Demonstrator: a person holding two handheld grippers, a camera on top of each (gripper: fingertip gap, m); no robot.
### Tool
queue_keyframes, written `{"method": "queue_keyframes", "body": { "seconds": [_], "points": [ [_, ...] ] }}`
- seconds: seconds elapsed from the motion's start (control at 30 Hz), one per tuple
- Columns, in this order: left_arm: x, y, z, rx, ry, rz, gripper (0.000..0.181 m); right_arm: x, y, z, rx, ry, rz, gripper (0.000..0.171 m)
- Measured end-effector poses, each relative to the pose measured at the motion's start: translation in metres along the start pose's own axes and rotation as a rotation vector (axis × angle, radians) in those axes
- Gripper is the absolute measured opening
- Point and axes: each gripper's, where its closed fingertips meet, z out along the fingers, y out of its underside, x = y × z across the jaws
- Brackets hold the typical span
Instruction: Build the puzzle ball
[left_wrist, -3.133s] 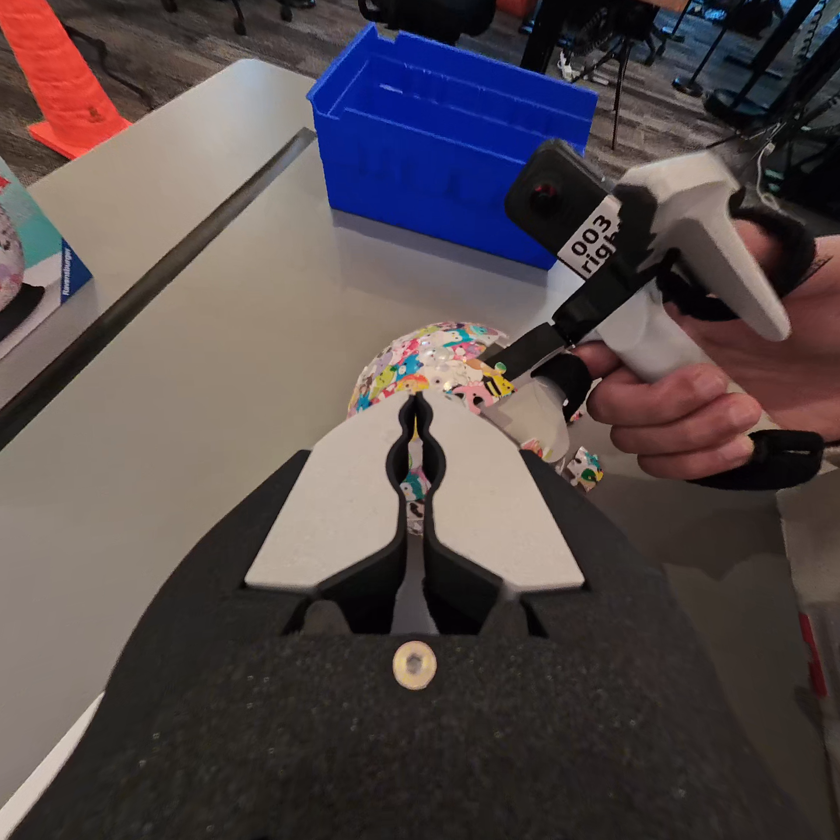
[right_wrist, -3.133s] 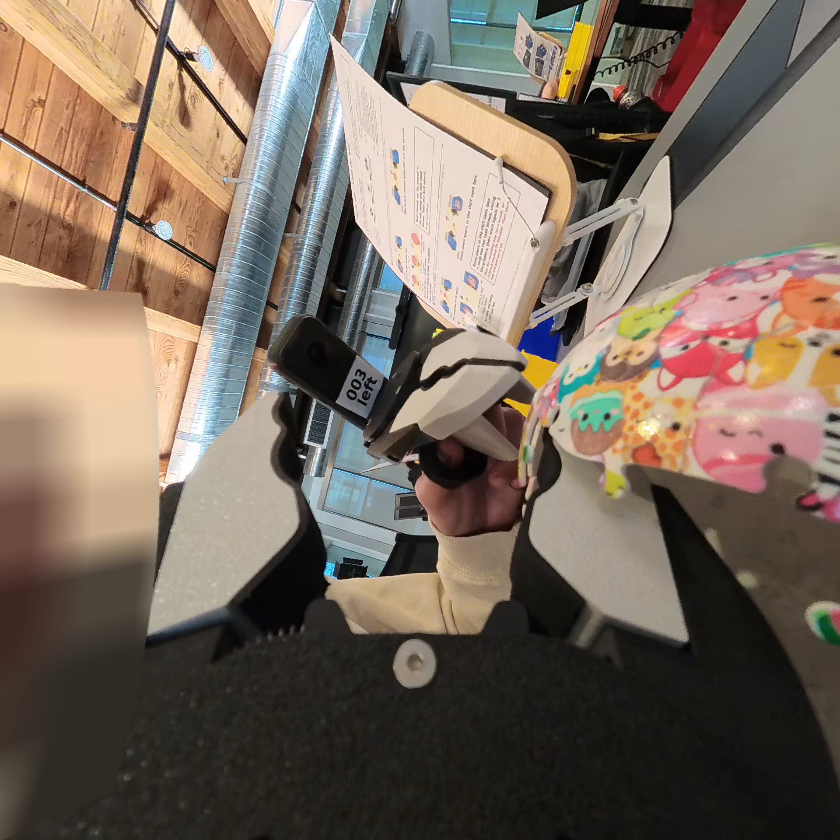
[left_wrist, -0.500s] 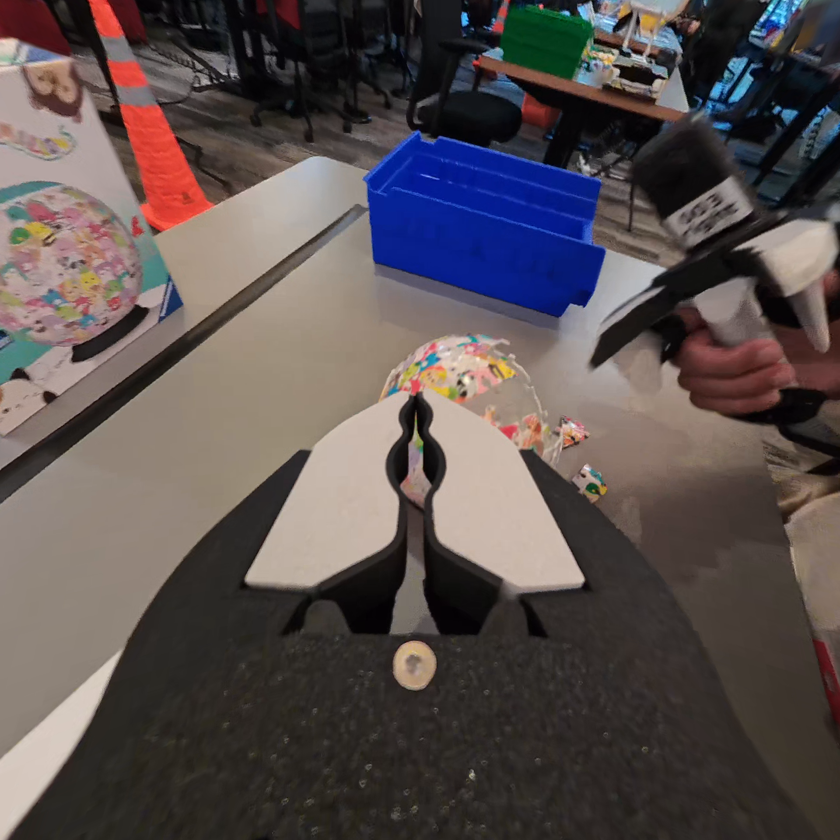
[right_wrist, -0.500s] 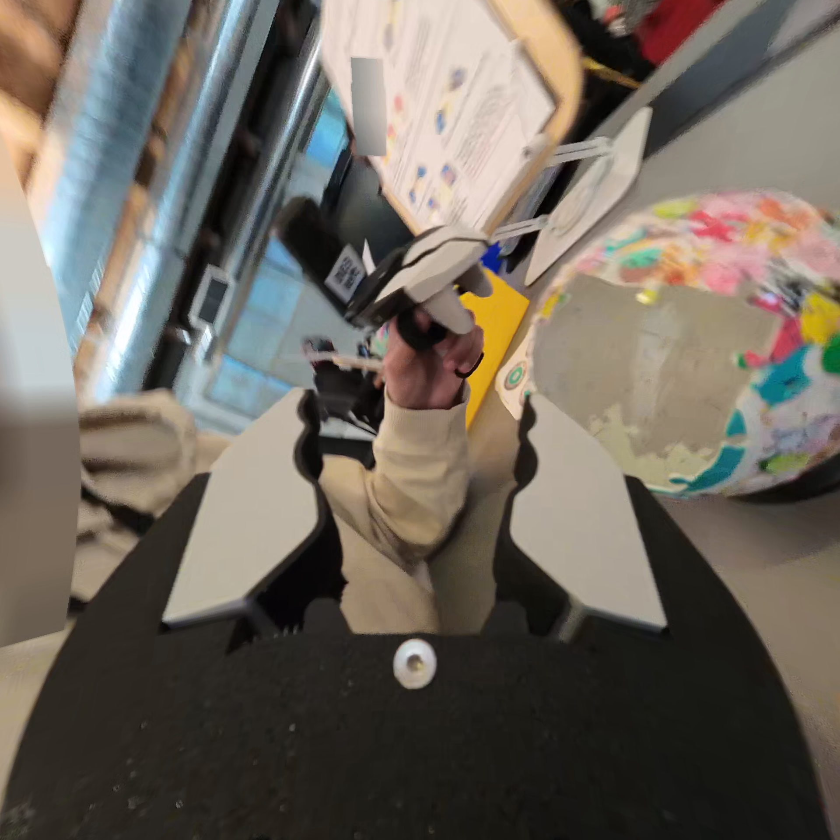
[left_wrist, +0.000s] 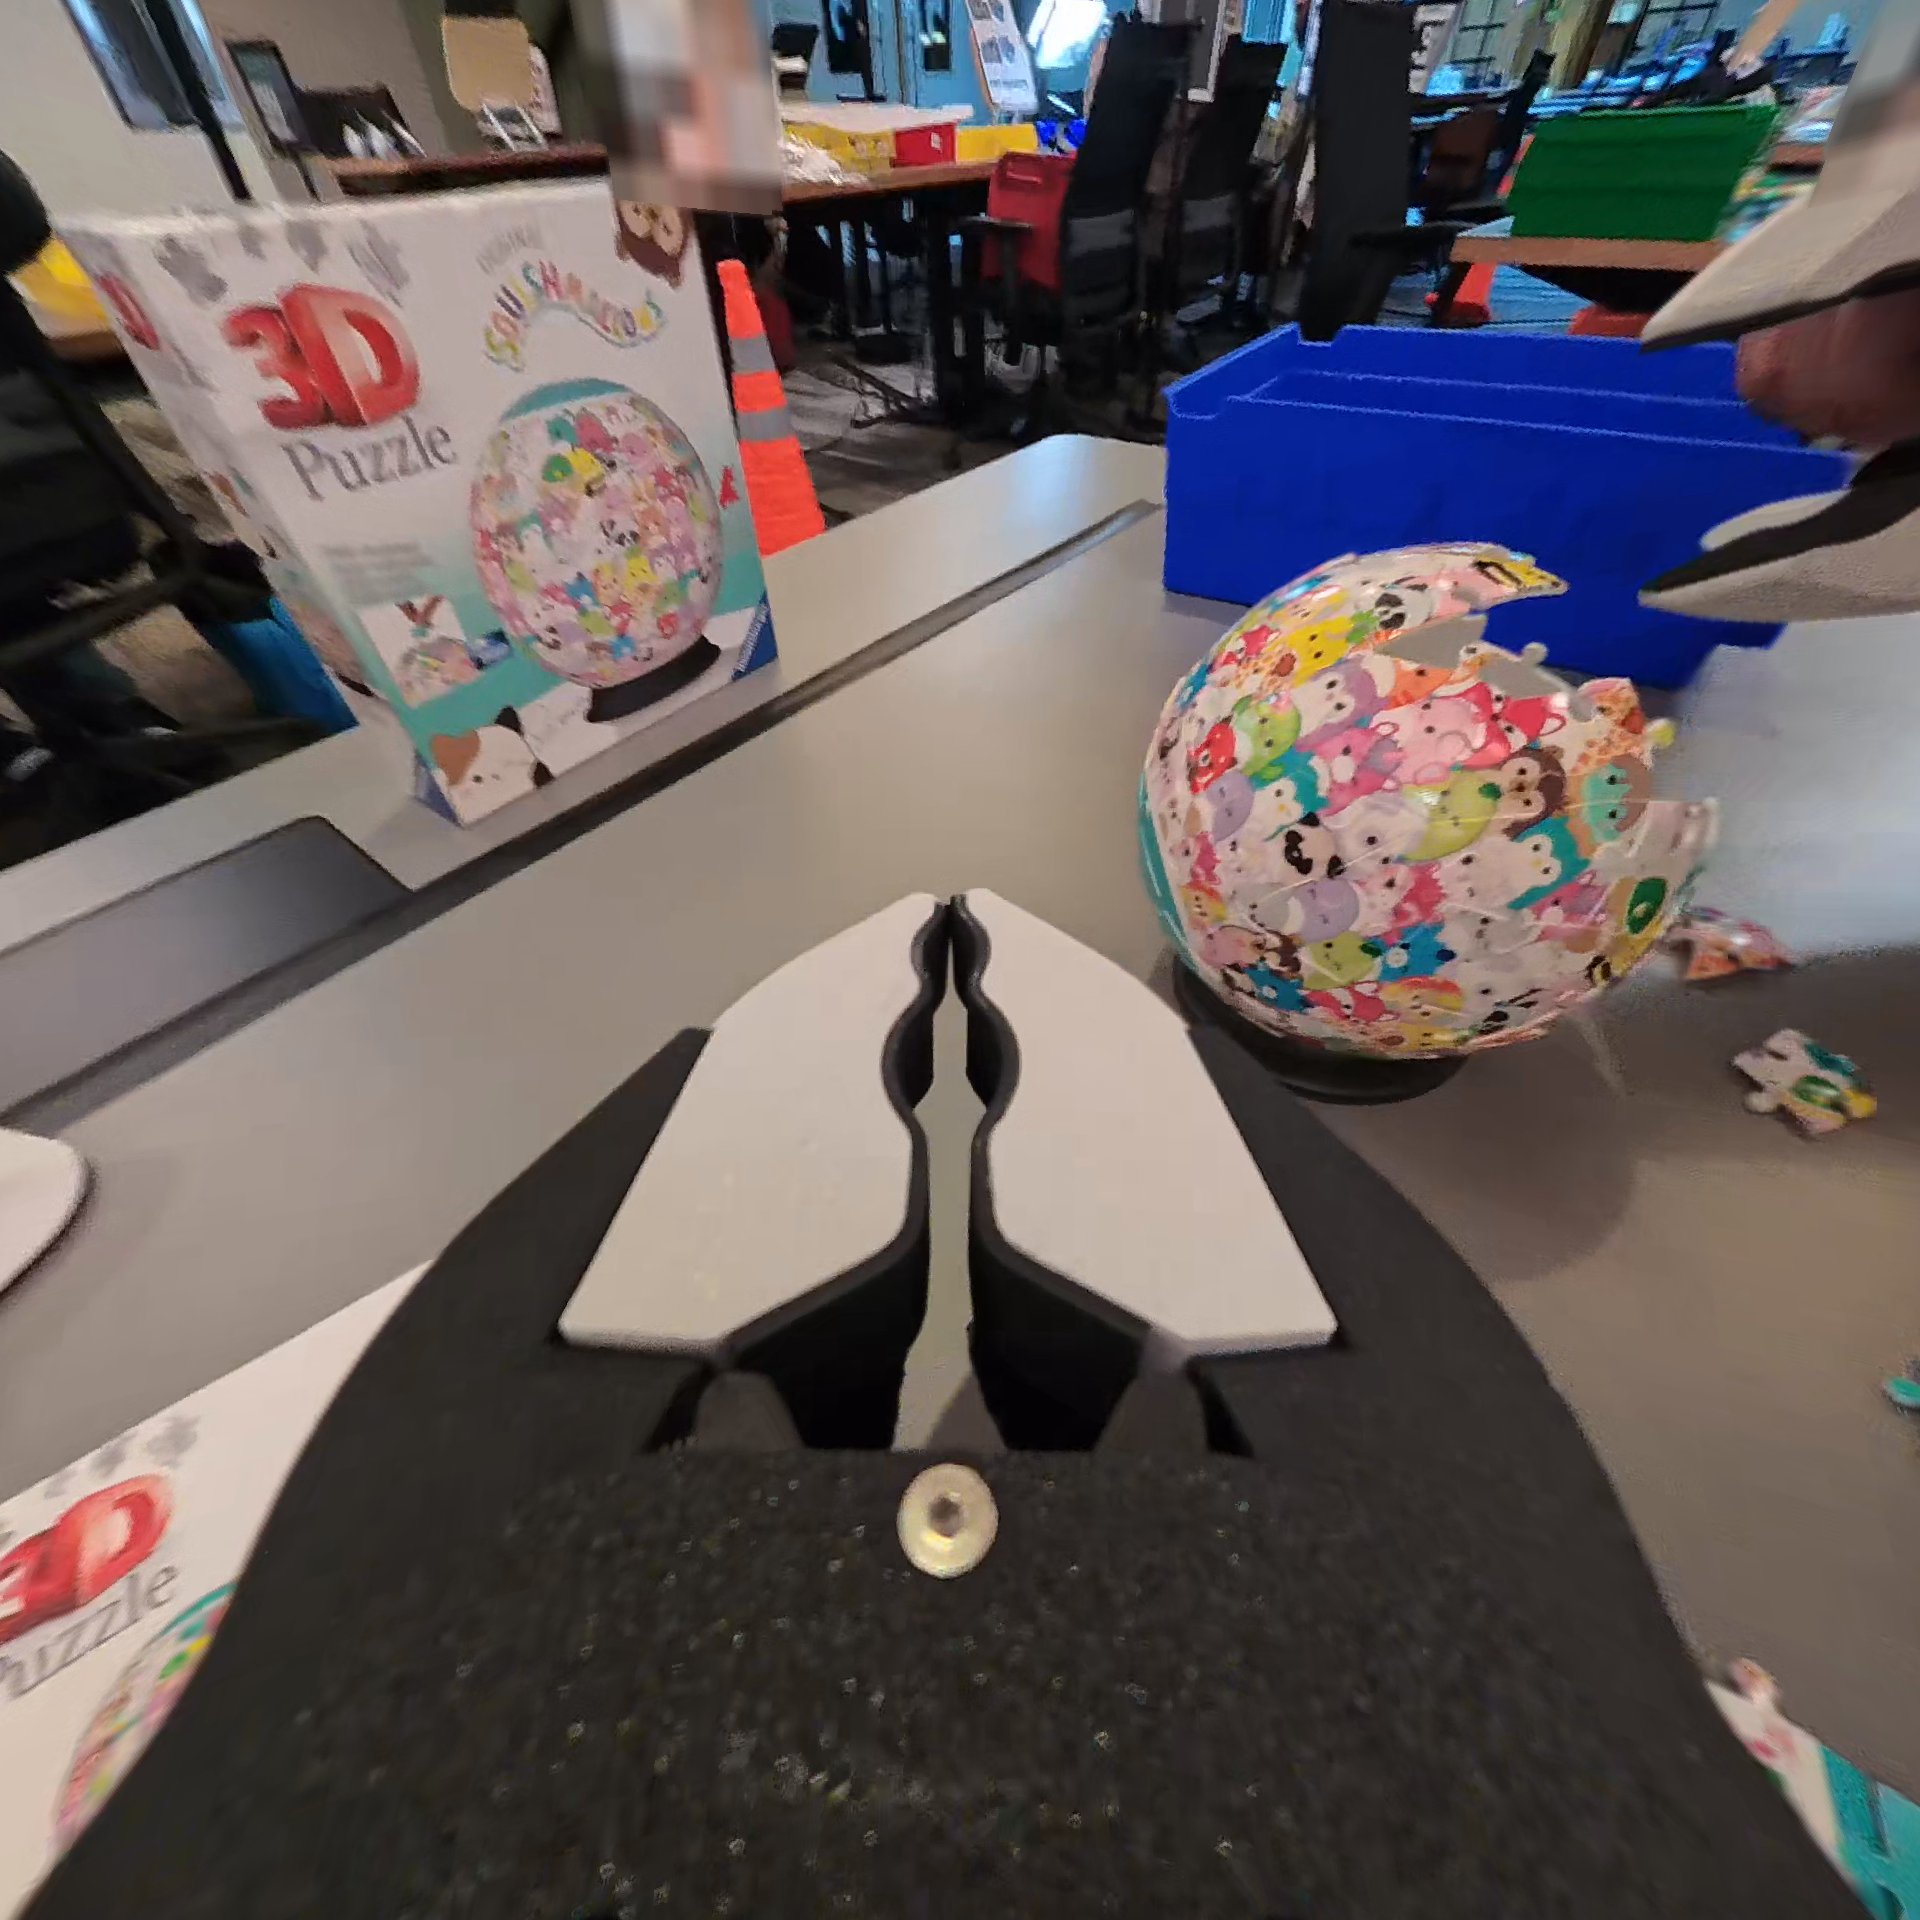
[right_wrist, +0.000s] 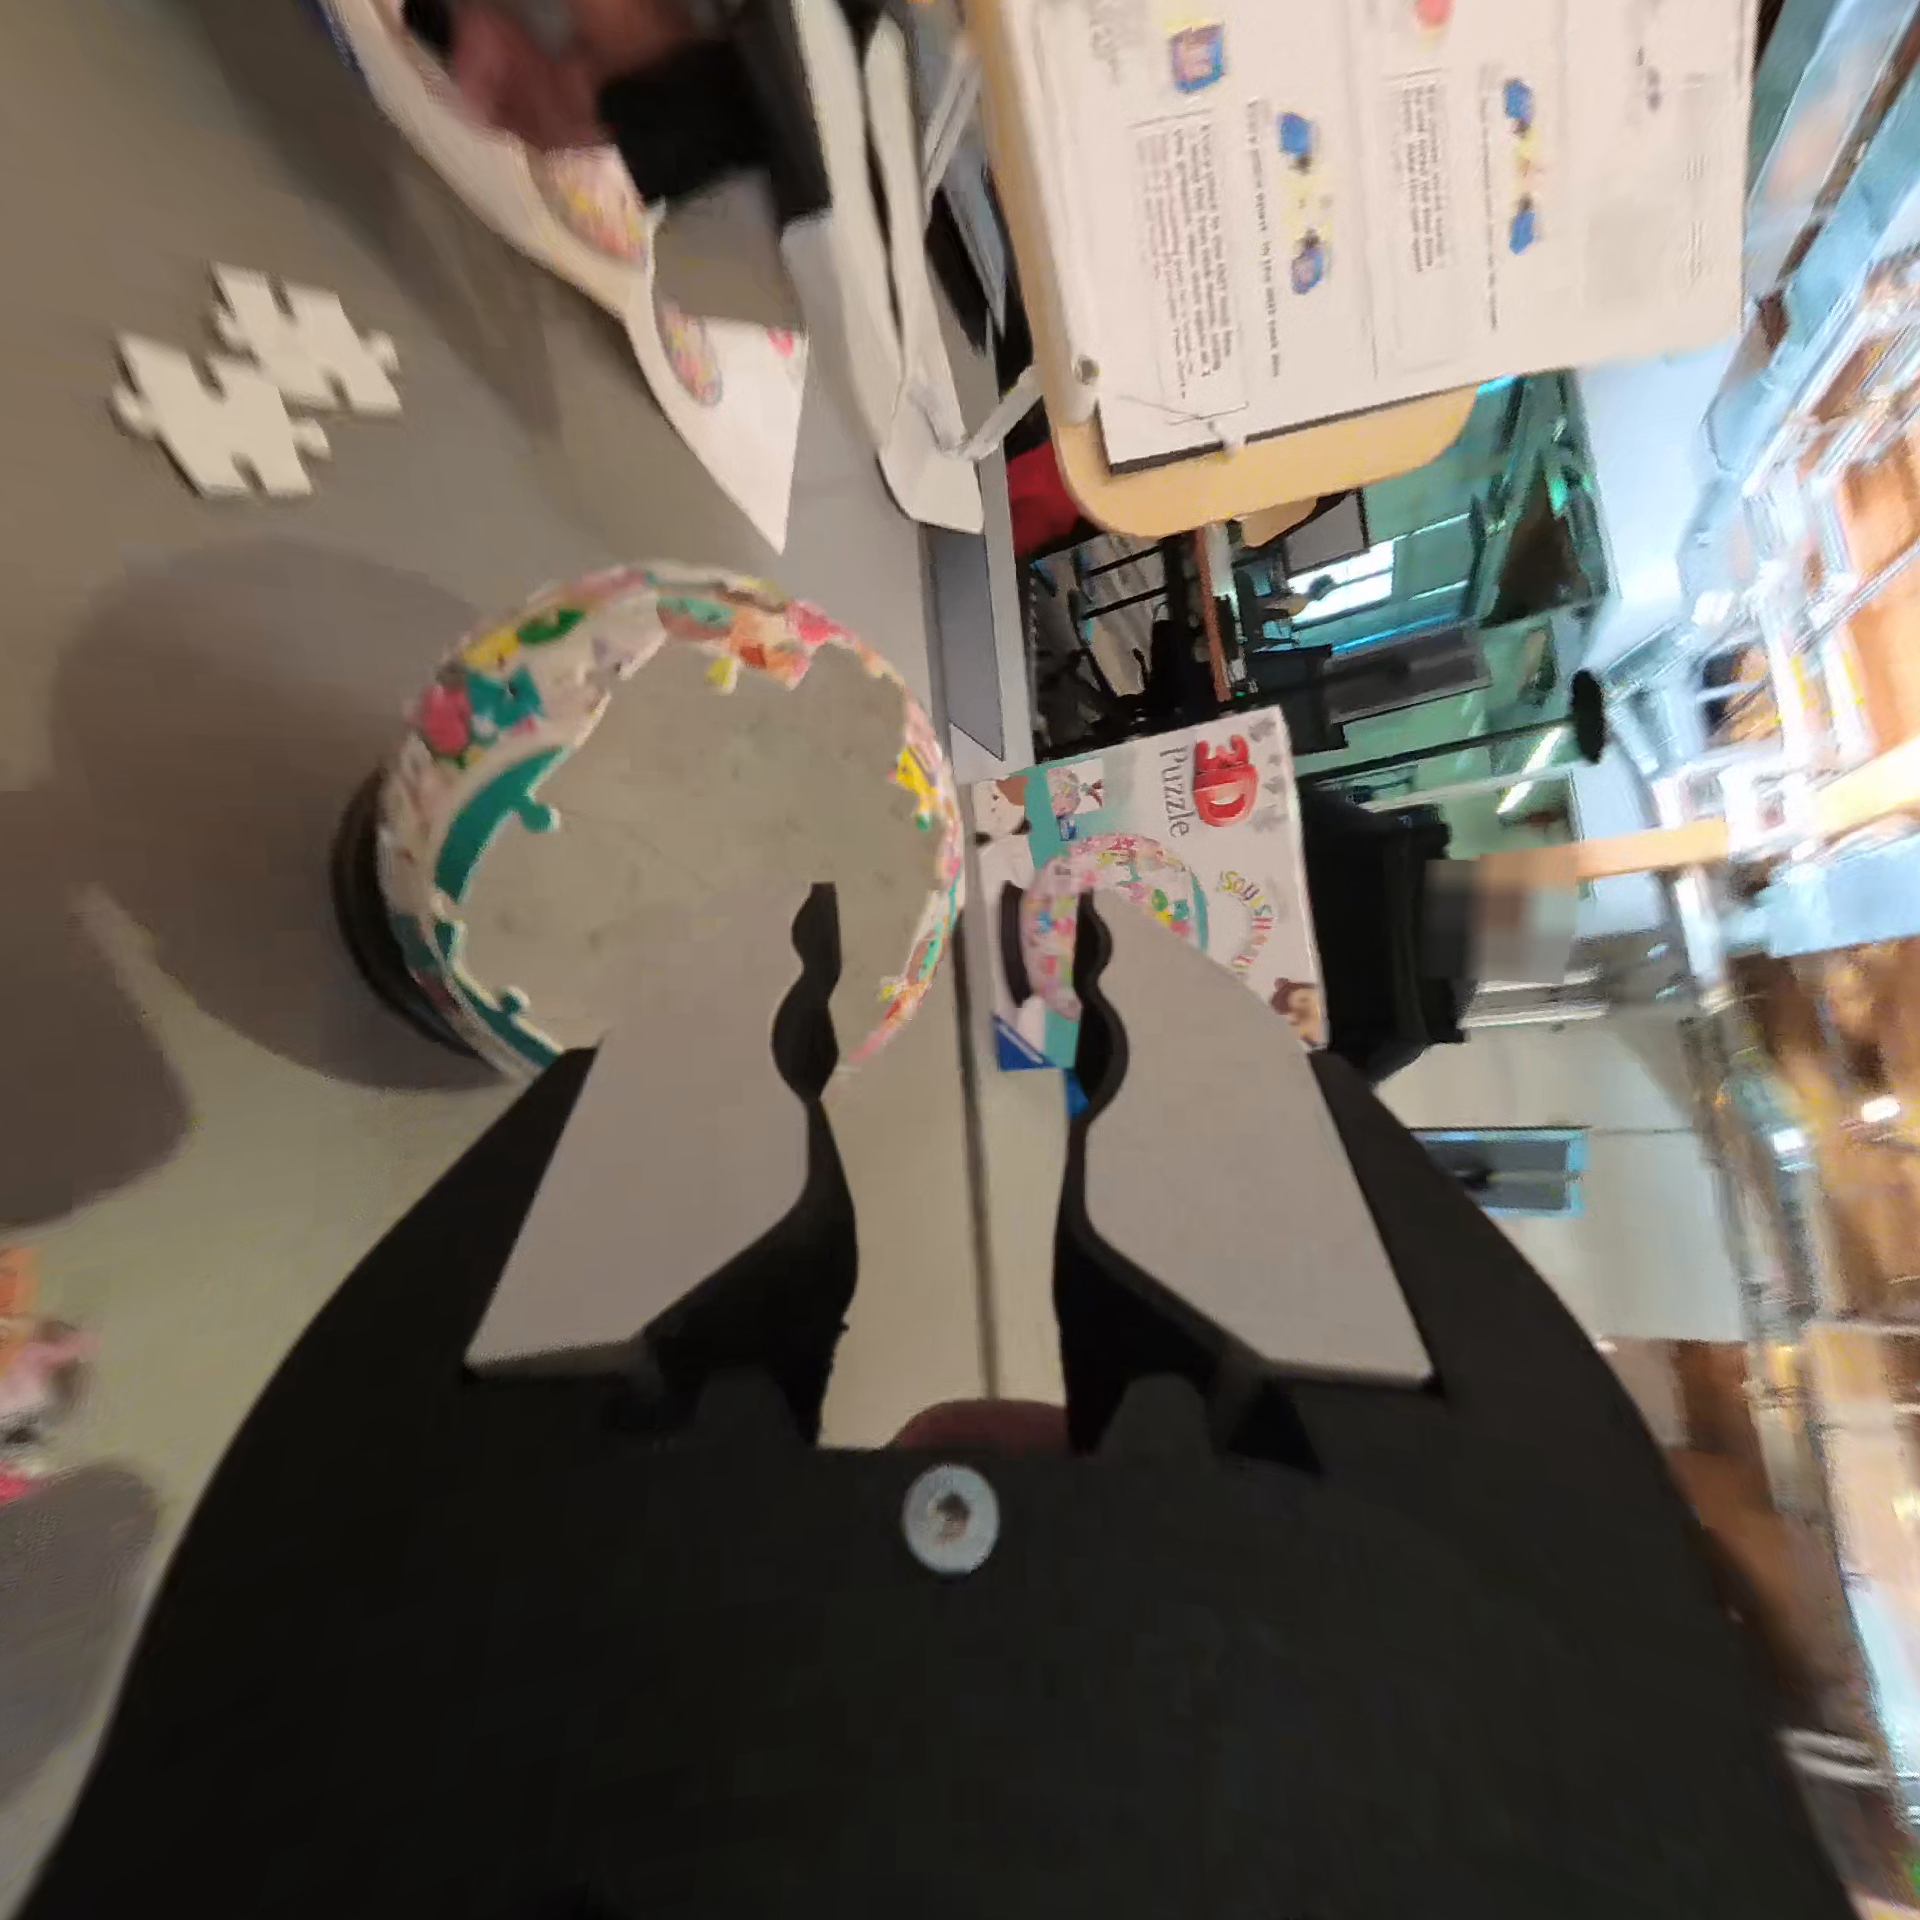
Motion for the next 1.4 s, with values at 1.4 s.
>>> {"method": "queue_keyframes", "body": {
  "seconds": [1.4],
  "points": [
    [-0.012, 0.009, -0.002, -0.057, -0.221, 0.182, 0.000, -0.008, 0.000, 0.049, -0.099, 0.083, -0.342, 0.024]
  ]
}}
